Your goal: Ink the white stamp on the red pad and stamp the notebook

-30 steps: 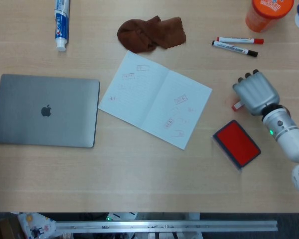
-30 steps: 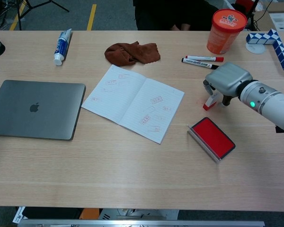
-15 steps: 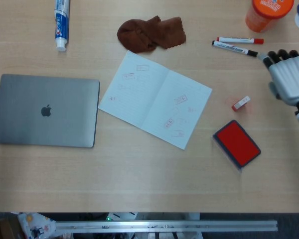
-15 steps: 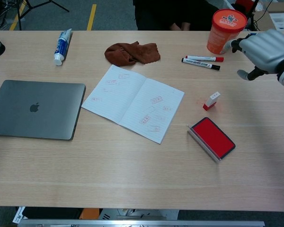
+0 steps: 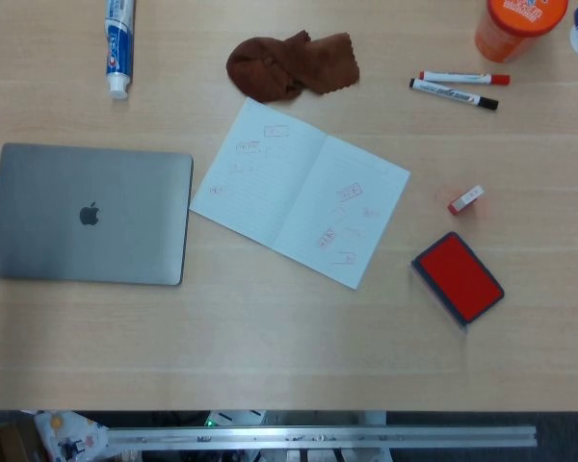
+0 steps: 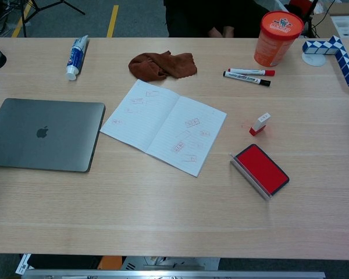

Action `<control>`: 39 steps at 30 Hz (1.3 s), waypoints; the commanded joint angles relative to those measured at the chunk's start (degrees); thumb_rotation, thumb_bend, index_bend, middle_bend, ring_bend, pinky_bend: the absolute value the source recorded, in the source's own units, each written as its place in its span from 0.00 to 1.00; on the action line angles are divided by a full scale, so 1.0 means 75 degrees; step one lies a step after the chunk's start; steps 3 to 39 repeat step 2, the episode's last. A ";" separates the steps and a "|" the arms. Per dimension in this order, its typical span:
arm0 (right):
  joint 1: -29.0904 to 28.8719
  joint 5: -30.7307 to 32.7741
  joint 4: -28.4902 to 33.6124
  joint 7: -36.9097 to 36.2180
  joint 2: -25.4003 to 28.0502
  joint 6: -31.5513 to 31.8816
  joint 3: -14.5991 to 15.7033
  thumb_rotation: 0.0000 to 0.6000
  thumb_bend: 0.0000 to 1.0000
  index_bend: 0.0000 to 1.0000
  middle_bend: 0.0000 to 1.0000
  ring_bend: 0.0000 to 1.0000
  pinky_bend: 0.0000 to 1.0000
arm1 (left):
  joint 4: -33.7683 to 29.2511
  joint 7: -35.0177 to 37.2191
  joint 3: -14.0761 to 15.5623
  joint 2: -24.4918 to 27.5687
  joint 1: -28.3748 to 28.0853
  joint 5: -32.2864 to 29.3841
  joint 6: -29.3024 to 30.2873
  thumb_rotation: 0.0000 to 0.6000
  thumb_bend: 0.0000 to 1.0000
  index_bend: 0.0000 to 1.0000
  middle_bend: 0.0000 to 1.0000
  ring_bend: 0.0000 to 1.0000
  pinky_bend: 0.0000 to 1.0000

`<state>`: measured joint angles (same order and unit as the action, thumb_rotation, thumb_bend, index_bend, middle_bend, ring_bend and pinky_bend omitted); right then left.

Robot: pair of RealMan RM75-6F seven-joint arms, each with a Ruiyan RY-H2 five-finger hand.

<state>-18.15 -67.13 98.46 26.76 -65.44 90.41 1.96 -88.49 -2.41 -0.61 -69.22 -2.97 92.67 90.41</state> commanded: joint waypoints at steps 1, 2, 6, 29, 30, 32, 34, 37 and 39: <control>0.0558 -0.0211 0.0057 -0.0364 0.0240 0.0459 0.0088 1.00 0.35 0.33 0.39 0.29 0.33 | -0.0094 -0.0097 0.0045 0.0023 0.0028 0.0065 0.0050 1.00 0.26 0.00 0.00 0.00 0.05; 0.0666 -0.0245 0.0056 -0.0435 0.0266 0.0534 0.0096 1.00 0.35 0.33 0.39 0.29 0.33 | -0.0120 -0.0117 0.0054 0.0028 0.0034 0.0084 0.0065 1.00 0.26 0.00 0.00 0.00 0.05; 0.0666 -0.0245 0.0056 -0.0435 0.0266 0.0534 0.0096 1.00 0.35 0.33 0.39 0.29 0.33 | -0.0120 -0.0117 0.0054 0.0028 0.0034 0.0084 0.0065 1.00 0.26 0.00 0.00 0.00 0.05; 0.0666 -0.0245 0.0056 -0.0435 0.0266 0.0534 0.0096 1.00 0.35 0.33 0.39 0.29 0.33 | -0.0120 -0.0117 0.0054 0.0028 0.0034 0.0084 0.0065 1.00 0.26 0.00 0.00 0.00 0.05; 0.0666 -0.0245 0.0056 -0.0435 0.0266 0.0534 0.0096 1.00 0.35 0.33 0.39 0.29 0.33 | -0.0120 -0.0117 0.0054 0.0028 0.0034 0.0084 0.0065 1.00 0.26 0.00 0.00 0.00 0.05; 0.0666 -0.0245 0.0056 -0.0435 0.0266 0.0534 0.0096 1.00 0.35 0.33 0.39 0.29 0.33 | -0.0120 -0.0117 0.0054 0.0028 0.0034 0.0084 0.0065 1.00 0.26 0.00 0.00 0.00 0.05; 0.0666 -0.0245 0.0056 -0.0435 0.0266 0.0534 0.0096 1.00 0.35 0.33 0.39 0.29 0.33 | -0.0120 -0.0117 0.0054 0.0028 0.0034 0.0084 0.0065 1.00 0.26 0.00 0.00 0.00 0.05; 0.0666 -0.0245 0.0056 -0.0435 0.0266 0.0534 0.0096 1.00 0.35 0.33 0.39 0.29 0.33 | -0.0120 -0.0117 0.0054 0.0028 0.0034 0.0084 0.0065 1.00 0.26 0.00 0.00 0.00 0.05; 0.0666 -0.0245 0.0056 -0.0435 0.0266 0.0534 0.0096 1.00 0.35 0.33 0.39 0.29 0.33 | -0.0120 -0.0117 0.0054 0.0028 0.0034 0.0084 0.0065 1.00 0.26 0.00 0.00 0.00 0.05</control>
